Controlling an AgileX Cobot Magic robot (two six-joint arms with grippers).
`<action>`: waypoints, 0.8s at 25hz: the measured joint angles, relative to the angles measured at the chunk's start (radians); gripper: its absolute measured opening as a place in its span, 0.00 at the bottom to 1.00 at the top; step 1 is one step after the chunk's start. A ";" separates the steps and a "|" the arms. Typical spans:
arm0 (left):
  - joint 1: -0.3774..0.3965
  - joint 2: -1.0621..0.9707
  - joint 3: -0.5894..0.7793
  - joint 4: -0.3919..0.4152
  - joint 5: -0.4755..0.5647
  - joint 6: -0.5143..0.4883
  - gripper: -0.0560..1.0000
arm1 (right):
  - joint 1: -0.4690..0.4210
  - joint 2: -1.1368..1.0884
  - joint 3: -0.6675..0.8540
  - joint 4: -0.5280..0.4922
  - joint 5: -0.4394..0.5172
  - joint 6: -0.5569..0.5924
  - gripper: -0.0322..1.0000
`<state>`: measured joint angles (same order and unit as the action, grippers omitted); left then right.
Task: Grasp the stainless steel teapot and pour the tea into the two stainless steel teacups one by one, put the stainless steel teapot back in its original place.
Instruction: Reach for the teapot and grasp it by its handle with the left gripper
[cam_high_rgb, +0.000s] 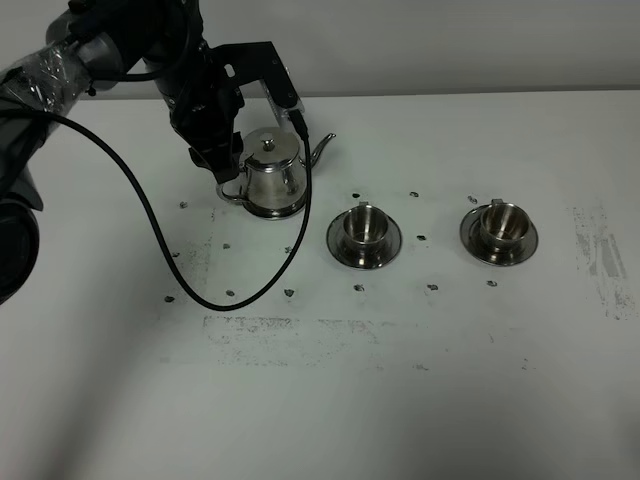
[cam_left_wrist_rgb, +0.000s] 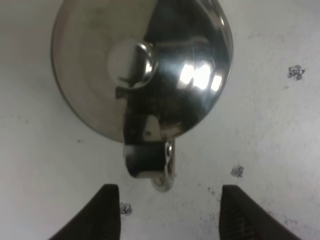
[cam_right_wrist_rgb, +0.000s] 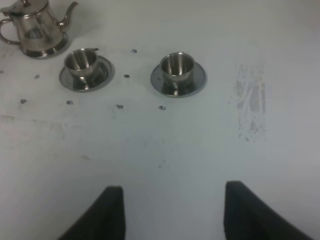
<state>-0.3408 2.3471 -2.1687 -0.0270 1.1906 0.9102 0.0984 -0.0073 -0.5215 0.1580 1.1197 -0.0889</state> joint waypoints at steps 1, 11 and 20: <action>0.000 0.002 0.000 0.000 -0.001 -0.001 0.47 | 0.000 0.000 0.000 0.000 0.000 0.000 0.45; -0.001 0.022 0.000 0.027 -0.033 -0.070 0.47 | 0.000 0.000 0.000 0.000 0.000 0.000 0.45; -0.001 0.059 0.000 0.015 -0.082 -0.094 0.47 | 0.000 0.000 0.000 0.000 0.000 0.000 0.45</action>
<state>-0.3420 2.4063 -2.1687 -0.0121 1.1082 0.8161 0.0984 -0.0073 -0.5215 0.1580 1.1197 -0.0889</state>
